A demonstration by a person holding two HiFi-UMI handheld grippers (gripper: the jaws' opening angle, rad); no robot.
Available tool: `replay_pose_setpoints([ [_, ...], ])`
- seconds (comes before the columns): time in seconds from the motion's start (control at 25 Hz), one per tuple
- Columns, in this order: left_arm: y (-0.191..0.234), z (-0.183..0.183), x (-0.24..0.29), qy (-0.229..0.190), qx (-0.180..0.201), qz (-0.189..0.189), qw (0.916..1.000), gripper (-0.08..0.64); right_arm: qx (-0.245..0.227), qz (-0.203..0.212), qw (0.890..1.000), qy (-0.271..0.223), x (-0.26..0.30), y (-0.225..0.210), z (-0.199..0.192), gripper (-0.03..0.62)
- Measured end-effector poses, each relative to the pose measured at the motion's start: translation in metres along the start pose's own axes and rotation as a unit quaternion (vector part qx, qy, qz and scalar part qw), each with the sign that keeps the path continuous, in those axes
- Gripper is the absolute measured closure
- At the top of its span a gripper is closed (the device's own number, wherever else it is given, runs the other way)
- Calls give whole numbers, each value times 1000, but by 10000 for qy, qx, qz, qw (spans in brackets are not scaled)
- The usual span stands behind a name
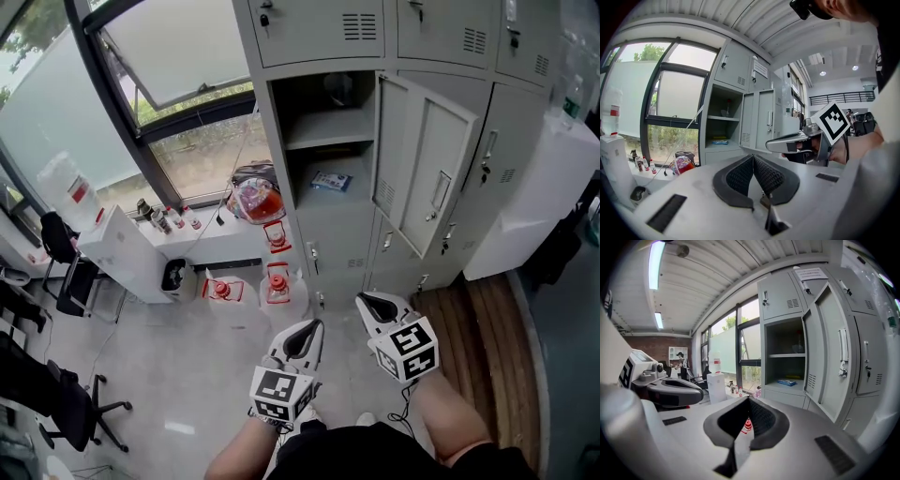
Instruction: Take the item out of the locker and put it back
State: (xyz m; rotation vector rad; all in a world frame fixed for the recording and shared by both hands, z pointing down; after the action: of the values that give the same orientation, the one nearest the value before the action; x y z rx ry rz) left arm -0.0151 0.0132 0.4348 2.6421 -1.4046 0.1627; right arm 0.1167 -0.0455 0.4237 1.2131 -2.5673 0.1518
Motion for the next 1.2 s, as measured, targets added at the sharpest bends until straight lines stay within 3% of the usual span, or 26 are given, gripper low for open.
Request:
replay_pose_setpoints([
  [0.44,-20,5,-9,-81,16,174,9998,545,18,196,9997,-135,-20,4,-1,540],
  [1.2,-39,2,-13,-125,32,139,9998,545,23,240,9996,-121,-38,8,-9,540],
])
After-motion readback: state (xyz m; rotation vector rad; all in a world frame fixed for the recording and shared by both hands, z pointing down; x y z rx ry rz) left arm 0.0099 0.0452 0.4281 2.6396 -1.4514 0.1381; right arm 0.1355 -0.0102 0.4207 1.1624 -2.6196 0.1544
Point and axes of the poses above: the fingertips, and each gripper's own axes: x forward along the fingers, y to its left, z out of its top, the point moved 5 cm from there along -x, backward along the fingers, and after that the axes turned 3 degrees about -z, right-handed, at the moved point
